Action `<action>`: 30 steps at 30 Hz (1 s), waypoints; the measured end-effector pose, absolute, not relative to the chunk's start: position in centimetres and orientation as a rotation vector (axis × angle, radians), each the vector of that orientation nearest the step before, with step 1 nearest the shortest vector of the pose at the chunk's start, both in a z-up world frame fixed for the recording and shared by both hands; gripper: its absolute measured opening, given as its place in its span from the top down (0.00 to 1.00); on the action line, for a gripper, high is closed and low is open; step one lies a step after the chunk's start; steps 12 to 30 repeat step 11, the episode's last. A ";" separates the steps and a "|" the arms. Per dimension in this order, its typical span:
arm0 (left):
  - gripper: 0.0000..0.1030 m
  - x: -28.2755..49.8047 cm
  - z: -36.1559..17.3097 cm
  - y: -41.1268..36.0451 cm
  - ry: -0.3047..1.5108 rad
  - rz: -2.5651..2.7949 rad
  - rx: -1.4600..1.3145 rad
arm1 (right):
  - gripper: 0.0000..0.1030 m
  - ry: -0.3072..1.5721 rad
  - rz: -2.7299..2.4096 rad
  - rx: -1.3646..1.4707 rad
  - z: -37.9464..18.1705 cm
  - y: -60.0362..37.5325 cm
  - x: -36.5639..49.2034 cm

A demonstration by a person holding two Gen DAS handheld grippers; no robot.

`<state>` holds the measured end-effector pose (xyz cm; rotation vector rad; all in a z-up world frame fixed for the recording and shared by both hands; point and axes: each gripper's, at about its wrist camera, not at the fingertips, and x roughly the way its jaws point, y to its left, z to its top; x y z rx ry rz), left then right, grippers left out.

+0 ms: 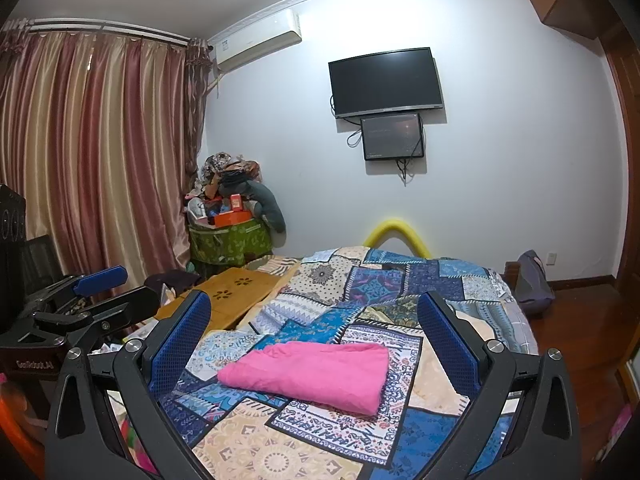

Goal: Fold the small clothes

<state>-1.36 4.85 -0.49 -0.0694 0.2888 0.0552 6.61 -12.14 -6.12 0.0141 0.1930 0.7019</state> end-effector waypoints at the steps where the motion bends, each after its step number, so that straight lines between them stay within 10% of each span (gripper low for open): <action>1: 0.00 -1.4 -0.5 4.9 0.290 0.051 -0.072 | 0.01 0.194 0.702 0.015 -6.2 -12.2 6.6; 30: 0.00 -0.9 -0.8 5.4 0.308 0.044 -0.089 | 0.01 0.204 0.698 0.017 -6.4 -11.8 6.7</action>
